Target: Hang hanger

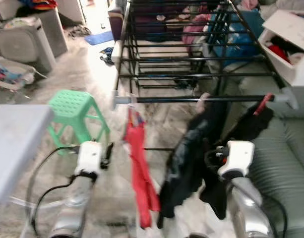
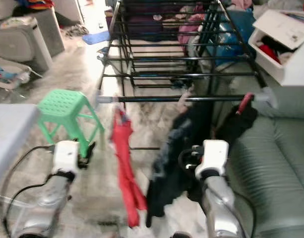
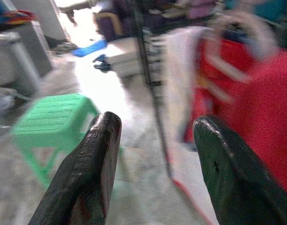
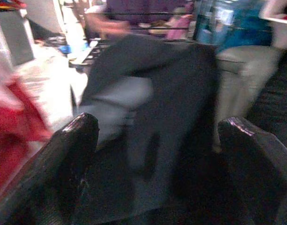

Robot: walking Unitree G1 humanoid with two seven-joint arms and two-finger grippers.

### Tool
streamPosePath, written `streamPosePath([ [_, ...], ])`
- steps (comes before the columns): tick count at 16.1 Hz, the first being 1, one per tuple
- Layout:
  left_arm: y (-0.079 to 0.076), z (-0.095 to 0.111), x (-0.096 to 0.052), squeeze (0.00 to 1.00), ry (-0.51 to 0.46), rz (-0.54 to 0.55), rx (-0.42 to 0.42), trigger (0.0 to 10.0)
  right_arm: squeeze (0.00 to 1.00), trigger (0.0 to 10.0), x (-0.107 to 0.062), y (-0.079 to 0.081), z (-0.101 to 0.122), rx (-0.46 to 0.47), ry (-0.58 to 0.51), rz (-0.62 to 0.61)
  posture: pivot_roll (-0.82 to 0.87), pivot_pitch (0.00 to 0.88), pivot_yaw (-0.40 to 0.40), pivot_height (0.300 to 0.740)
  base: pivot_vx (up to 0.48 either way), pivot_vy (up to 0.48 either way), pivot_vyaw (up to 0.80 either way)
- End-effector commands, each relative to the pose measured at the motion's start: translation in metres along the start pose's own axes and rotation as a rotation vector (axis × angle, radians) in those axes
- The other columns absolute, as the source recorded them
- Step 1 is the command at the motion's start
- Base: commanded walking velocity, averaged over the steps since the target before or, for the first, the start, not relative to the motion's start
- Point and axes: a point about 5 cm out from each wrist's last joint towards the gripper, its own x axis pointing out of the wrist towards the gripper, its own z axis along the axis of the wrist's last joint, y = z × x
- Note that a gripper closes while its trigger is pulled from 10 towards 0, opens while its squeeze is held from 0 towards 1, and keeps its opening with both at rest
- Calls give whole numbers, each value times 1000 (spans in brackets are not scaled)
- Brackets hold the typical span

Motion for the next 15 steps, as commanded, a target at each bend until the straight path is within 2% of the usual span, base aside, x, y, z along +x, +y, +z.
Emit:
streamPosePath([
  [1,-6,4,1,0,-16,-23,-9,10000,0,10000,0,-7,4,-22,-16,-25,-29,0,60,740,0,0,0],
  [7,-10,9,1,0,-27,-40,-15,10000,0,10000,7,-5,7,-47,-14,-41,-21,0,48,740,0,0,0],
  [11,-13,14,4,0,-24,-83,-30,10000,0,10000,21,-1,12,-61,3,-10,-18,0,50,740,0,0,0],
  [15,-8,15,3,0,-20,-88,-13,10000,0,10000,33,-5,22,-31,-9,-16,-6,0,53,740,0,0,0],
])
